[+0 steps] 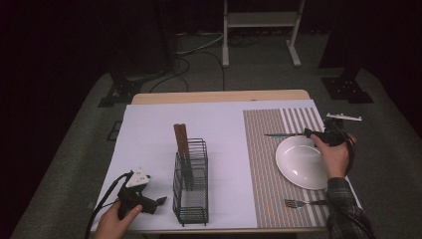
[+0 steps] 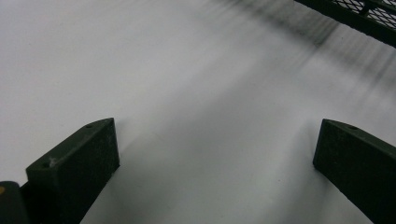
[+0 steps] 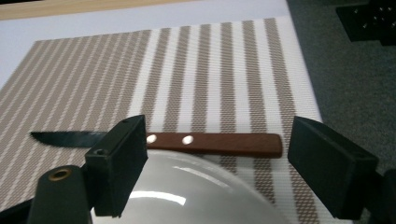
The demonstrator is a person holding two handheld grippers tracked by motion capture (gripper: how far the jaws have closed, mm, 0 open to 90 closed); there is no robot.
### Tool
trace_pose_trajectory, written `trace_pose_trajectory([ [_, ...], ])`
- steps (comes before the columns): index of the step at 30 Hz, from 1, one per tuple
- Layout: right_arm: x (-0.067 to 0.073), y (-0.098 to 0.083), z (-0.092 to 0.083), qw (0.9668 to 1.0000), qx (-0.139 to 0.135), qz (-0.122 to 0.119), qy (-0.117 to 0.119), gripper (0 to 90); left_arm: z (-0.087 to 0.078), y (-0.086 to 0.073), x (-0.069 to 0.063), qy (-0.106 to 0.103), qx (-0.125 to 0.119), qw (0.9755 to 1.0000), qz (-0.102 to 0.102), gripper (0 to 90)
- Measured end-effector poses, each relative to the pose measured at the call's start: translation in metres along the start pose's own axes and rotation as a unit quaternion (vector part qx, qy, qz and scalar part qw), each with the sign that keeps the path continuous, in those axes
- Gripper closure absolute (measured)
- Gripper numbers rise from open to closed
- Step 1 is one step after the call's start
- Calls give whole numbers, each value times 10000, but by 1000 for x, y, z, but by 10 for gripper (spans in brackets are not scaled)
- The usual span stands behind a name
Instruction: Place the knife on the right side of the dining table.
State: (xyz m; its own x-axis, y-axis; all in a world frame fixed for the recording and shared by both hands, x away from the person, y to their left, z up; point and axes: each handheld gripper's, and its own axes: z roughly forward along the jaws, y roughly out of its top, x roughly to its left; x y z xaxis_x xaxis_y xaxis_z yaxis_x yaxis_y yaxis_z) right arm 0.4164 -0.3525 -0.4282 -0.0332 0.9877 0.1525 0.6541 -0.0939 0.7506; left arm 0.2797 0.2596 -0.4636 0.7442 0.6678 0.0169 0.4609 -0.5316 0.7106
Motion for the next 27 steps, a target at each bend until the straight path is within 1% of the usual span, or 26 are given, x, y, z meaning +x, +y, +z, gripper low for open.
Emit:
trace_pose_trajectory([
  [2, 7, -2, -4, 9999, -2, -123, 49, 182, 0, 0, 0, 0, 1, 10000, 0, 0],
  [3, 13, -4, -7, 9996, 5, -250, 104, 180, 0, 0, 0, 0, 1, 10000, 0, 0],
  [5, 19, -5, -10, 9993, 3, -343, 149, 180, 0, 0, 0, 1, 0, 10000, 0, 0],
  [6, 19, -5, -10, 9993, 3, -343, 149, 180, 0, 0, 0, 1, 0, 10000, 0, 0],
  [7, 27, -7, -15, 9986, -18, -484, 233, 180, 0, 0, 0, 1, 1, 10000, 1, 0],
  [8, 27, -7, -15, 9986, -18, -484, 233, 180, 0, 0, 0, 0, 1, 10000, -1, 0],
  [10, 34, -9, -18, 9977, -23, -596, 314, 180, 0, 0, 0, 0, 0, 10000, 1, 0],
  [11, 41, -11, -22, 9968, -18, -680, 409, 179, 0, 0, 0, 0, 2, 10000, -1, 0],
  [12, 41, -11, -22, 9968, -18, -680, 409, 179, 0, 0, 0, 0, 2, 10000, -1, 0],
  [13, 43, -12, -23, 9965, -8, -702, 462, 178, 0, 0, 0, 0, 2, 10000, -1, 0],
  [16, 57, -16, -29, 9940, -4, -861, 682, 178, 0, 0, 0, 0, 1, 10000, -2, 0],
  [17, 67, -20, -33, 9919, -1, -984, 798, 178, 0, 0, 0, 1, 3, 10000, 0, 0],
  [18, 67, -20, -33, 9919, -1, -984, 798, 178, 0, 0, 0, -1, 3, 10000, -1, 0],
  [19, 71, -22, -34, 9911, -4, -1026, 853, 178, 0, 0, 0, 0, 3, 10000, -1, 0],
  [20, 78, -25, -37, 9894, -1, -1100, 950, 178, 0, 0, 0, -1, 3, 10000, -1, 0],
  [21, 89, -31, -39, 9860, 13, -1241, 1117, 178, 0, 0, 0, 1, 2, 10000, -1, 0],
  [22, 89, -31, -39, 9860, 13, -1241, 1117, 178, 0, 0, 0, 0, 2, 10000, -2, 0],
  [23, 94, -33, -40, 9848, 36, -1279, 1178, 177, 0, 0, 0, 0, 2, 10000, -2, 0],
  [24, 103, -38, -43, 9817, 61, -1404, 1282, 178, 0, 0, 0, 0, 3, 10000, -1, 0],
  [26, 115, -45, -45, 9773, 98, -1571, 1419, 178, 0, 0, 0, 0, 3, 10000, -1, 0],
  [27, 124, -49, -47, 9741, 136, -1670, 1521, 178, 0, 0, 0, 1, 2, 10000, 0, 0],
])
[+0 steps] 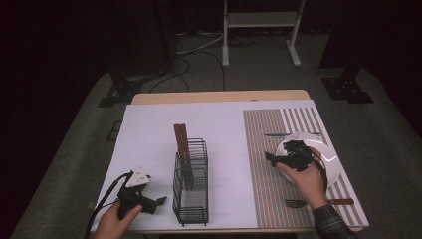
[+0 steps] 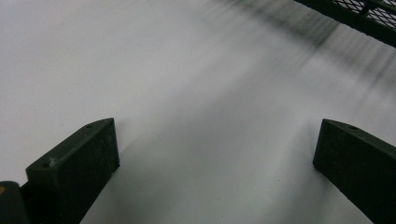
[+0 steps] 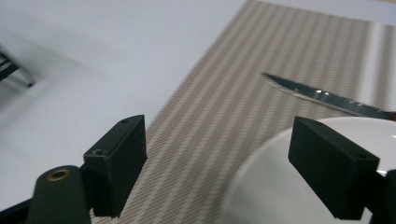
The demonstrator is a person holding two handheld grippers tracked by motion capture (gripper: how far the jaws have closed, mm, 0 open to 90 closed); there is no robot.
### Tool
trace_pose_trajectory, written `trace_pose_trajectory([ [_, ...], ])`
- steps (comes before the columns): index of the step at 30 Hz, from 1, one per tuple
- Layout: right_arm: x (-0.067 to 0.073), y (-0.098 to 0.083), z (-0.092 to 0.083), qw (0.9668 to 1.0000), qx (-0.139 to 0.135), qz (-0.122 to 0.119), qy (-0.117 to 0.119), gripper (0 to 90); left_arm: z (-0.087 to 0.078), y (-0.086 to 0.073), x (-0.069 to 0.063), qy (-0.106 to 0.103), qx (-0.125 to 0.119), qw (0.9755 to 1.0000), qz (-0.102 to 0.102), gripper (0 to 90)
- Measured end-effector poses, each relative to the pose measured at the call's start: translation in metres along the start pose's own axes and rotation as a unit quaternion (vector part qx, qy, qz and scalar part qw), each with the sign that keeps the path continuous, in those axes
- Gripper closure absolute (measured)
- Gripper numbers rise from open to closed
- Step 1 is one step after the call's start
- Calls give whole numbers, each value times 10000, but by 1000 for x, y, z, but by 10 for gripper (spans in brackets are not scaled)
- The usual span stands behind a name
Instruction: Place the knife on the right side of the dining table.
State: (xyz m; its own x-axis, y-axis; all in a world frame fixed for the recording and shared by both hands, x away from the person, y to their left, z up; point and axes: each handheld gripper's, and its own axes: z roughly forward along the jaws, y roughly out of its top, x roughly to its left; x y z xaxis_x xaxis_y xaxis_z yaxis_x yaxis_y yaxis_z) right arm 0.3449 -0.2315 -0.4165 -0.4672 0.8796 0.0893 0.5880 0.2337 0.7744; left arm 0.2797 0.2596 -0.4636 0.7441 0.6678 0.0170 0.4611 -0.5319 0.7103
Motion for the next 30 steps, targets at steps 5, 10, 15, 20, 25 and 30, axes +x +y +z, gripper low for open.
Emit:
trace_pose_trajectory([
  [5, 27, -6, 5, 9990, 71, -305, 329, 177, 0, 0, 0, 0, 1, 10000, 0, 0],
  [10, 56, -15, 15, 9950, 225, -685, 689, 175, 0, 0, 0, 0, 2, 10000, 12, 0],
  [15, 87, -23, 25, 9877, 396, -1087, 1055, 175, 0, 0, 0, 2, 2, 10000, 11, 0],
  [20, 120, -34, 34, 9761, 536, -1618, 1349, 175, 0, 0, 0, 0, 2, 10000, 11, 0],
  [25, 136, -41, 39, 9683, 642, -1938, 1438, 172, 0, 0, 0, 0, 1, 10000, 11, 0],
  [30, 135, -43, 40, 9691, 594, -1886, 1476, 165, 0, 0, 0, -6, 1, 10000, 7, 0],
])
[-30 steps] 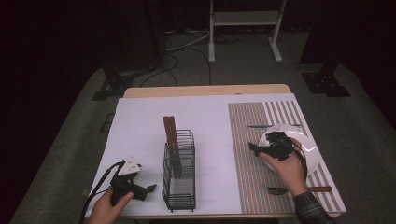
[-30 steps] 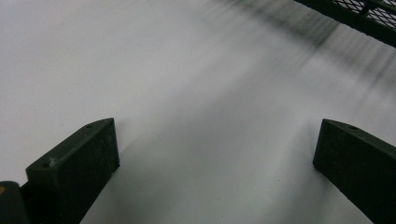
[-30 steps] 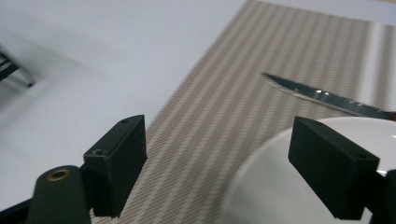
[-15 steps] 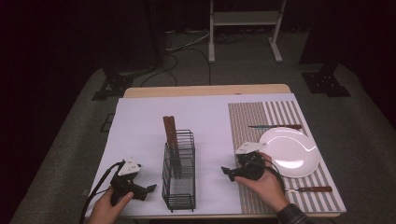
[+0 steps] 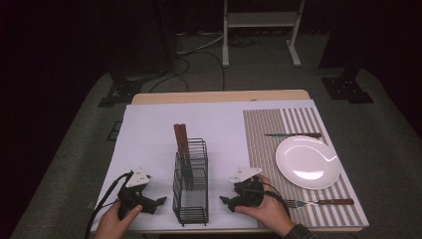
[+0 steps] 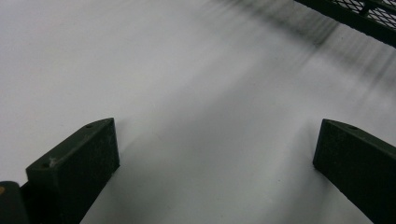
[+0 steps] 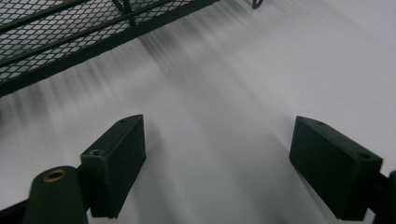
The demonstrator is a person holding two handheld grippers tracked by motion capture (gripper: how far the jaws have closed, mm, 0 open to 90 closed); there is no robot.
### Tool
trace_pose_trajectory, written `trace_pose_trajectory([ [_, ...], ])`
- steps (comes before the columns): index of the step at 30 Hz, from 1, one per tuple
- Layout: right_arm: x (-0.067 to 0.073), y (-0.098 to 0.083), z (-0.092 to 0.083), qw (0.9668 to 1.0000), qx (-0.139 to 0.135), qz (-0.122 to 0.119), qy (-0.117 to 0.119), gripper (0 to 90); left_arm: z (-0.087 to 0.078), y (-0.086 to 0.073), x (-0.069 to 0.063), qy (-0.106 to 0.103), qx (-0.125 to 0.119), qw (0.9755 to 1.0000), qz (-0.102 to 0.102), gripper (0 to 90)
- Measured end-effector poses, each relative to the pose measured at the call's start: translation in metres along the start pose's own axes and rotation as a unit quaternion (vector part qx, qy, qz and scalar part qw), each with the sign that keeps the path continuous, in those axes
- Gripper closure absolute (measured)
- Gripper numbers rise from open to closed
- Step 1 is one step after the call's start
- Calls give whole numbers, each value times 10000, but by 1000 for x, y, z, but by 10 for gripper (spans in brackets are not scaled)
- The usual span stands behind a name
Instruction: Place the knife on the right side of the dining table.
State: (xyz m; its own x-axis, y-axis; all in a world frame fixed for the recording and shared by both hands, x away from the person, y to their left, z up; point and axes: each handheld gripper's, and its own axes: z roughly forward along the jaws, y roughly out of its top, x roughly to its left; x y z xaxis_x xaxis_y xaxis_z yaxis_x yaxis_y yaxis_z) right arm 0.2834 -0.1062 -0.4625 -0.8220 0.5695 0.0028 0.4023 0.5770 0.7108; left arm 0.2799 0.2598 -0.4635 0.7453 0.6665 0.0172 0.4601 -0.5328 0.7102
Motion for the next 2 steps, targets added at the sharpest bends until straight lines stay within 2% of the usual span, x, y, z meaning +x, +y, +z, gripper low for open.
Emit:
trace_pose_trajectory([
  [2, 0, -1, 0, 10000, -35, 16, 8, 164, 0, 0, 0, 3, 3, 10000, 4, 0],
])
